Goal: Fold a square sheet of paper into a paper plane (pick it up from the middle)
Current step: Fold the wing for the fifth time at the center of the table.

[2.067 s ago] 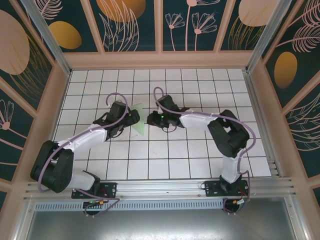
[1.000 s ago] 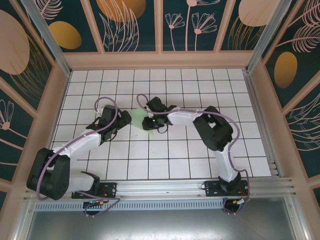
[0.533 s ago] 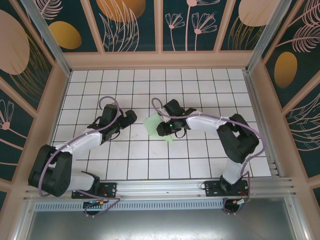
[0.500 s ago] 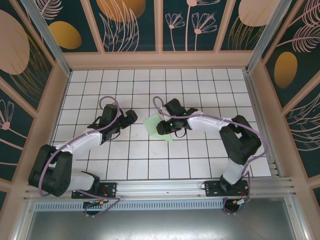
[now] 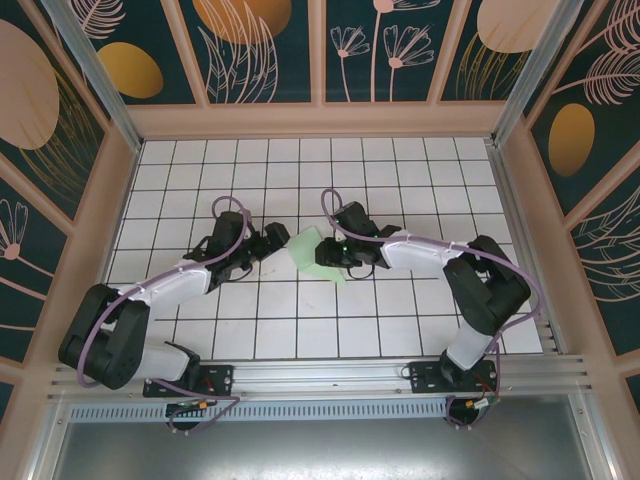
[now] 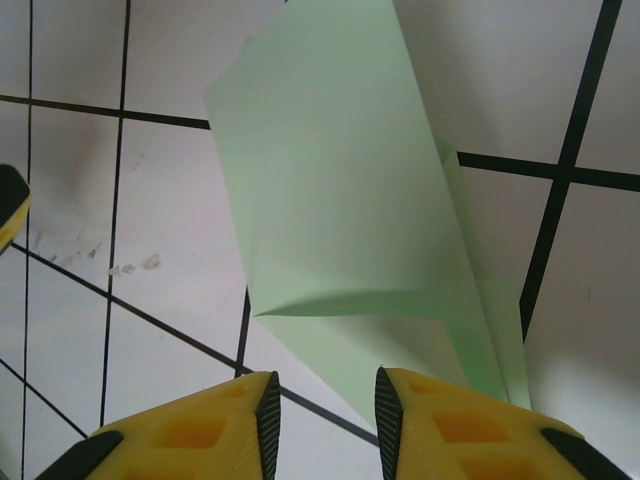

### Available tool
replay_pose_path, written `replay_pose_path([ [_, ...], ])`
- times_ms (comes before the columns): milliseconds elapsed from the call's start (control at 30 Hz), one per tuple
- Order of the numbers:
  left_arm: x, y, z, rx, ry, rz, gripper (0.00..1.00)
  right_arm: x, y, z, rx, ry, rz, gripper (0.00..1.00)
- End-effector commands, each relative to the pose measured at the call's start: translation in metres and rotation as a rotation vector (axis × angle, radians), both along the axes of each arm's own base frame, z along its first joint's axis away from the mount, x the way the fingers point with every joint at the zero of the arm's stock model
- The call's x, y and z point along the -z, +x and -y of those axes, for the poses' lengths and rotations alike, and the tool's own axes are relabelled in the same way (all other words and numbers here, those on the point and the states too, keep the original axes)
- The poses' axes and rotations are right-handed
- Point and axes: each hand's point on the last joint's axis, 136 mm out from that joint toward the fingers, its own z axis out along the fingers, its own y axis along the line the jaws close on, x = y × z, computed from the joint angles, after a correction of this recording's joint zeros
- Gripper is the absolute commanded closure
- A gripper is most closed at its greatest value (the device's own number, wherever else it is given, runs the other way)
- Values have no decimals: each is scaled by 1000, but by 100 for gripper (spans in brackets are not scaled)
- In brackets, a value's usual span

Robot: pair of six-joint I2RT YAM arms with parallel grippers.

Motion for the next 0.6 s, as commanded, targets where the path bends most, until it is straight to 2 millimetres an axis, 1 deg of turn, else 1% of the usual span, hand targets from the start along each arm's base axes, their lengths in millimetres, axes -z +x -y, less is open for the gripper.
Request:
replay_pose_path([
  [0,3,-3,15,12,-42,-21,1,8,9,-2,34,5,-2,67],
  [167,8,-9,26,18,-65,-50,2,21,13,0,43,-8,-22,68],
  [267,10,-13,32,26,-87,-67,2,31,14,6,62,-10,-43,69],
  [400,15,-20,39,33,-117,-100,9,41,10,10,76,26,-98,70],
  [567,21,-26,44,30,-163,-134,17,50,4,21,113,72,-167,70],
])
